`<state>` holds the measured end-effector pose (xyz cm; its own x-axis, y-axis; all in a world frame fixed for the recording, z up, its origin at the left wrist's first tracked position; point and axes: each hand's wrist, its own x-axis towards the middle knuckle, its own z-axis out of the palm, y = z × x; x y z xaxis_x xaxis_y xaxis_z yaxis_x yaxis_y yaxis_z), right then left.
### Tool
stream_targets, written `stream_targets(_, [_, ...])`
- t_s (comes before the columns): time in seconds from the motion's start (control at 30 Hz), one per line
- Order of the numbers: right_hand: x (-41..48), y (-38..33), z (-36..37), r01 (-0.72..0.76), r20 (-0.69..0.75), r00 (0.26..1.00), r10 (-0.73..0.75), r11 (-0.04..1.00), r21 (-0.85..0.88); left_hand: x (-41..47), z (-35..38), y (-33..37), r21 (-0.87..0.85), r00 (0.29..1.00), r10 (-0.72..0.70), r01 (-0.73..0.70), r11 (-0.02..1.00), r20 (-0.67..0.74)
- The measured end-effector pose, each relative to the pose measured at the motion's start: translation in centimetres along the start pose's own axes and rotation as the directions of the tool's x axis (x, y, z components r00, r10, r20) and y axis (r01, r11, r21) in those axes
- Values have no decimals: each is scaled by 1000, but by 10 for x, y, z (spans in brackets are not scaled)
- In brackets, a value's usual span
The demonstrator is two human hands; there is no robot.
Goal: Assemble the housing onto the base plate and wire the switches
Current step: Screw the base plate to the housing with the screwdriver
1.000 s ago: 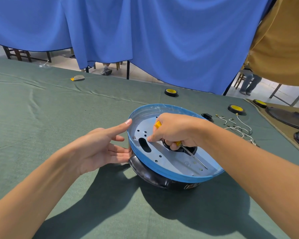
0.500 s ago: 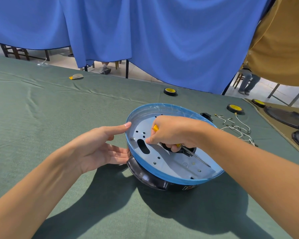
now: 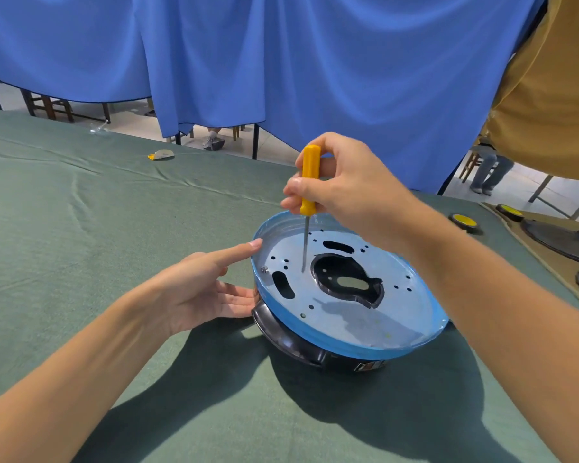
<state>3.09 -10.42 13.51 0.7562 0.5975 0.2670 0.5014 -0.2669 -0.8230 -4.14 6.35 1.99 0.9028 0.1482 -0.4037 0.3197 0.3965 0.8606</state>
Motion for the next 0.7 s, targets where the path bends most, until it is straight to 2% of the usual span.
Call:
stream_targets(0.13, [-6, 16, 22, 93, -221, 971, -90, 996, 3, -1, 1, 1, -34, 1000, 3, -3, 999, 13])
stream_targets(0.3, [-14, 28, 37, 190, -356, 917, -180, 982, -6, -2, 1, 0, -41, 1000, -7, 8, 999, 24])
stream_targets(0.53, [-15, 24, 37, 192, -386, 912, -140, 976, 99, -4, 1, 1, -48, 999, -9, 11, 999, 36])
stream_targets(0.7, [-16, 23, 36, 170, -355, 927, -120, 979, 113, -4, 0, 1, 54, 996, 41, -45, 998, 77])
